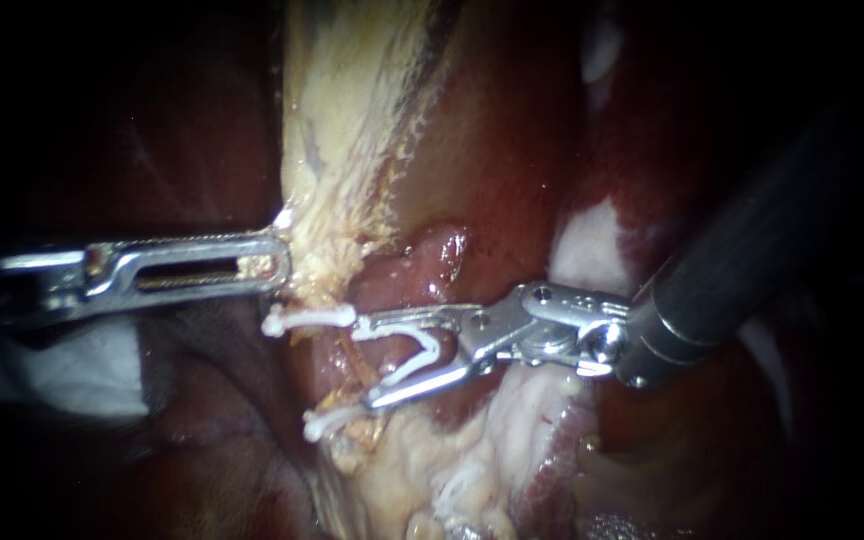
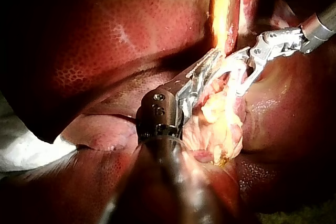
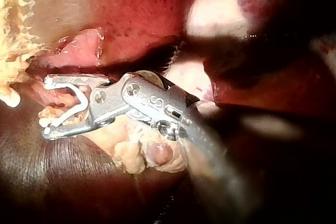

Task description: Clipping first clip right tube

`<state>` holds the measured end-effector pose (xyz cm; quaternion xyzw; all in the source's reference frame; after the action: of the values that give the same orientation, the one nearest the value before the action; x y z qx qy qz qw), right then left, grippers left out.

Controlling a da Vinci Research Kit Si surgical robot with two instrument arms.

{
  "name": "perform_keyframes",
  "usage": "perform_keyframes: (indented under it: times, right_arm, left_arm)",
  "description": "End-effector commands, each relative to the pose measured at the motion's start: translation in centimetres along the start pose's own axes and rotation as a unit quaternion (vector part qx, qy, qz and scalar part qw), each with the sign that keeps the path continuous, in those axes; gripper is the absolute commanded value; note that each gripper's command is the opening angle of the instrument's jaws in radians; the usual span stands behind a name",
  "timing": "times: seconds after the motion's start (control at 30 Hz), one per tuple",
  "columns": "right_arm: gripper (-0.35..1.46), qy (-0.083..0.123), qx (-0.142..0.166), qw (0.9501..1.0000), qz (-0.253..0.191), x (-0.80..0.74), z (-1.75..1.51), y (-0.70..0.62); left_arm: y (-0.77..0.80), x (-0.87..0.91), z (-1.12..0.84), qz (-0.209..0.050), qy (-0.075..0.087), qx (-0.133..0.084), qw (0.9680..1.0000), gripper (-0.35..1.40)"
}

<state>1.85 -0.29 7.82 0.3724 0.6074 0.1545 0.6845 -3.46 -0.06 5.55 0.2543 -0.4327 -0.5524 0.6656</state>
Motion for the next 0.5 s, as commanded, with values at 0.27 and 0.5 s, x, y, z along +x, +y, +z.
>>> perform_keyframes:
  times: [0.27, 0.5]
  right_arm:
    - [0.60, 0.001, 0.002, 1.0000, 0.002, 0.04, -0.15, 0.00]
    - [0.60, 0.001, 0.002, 1.0000, 0.003, 0.06, -0.18, 0.00]
  left_arm:
    - [0.01, 0.00, -0.01, 0.000, 0.000, 0.000, 1.0000, -0.35]
    - [0.01, 0.00, -0.01, 0.000, 0.000, 0.000, 1.0000, -0.35]
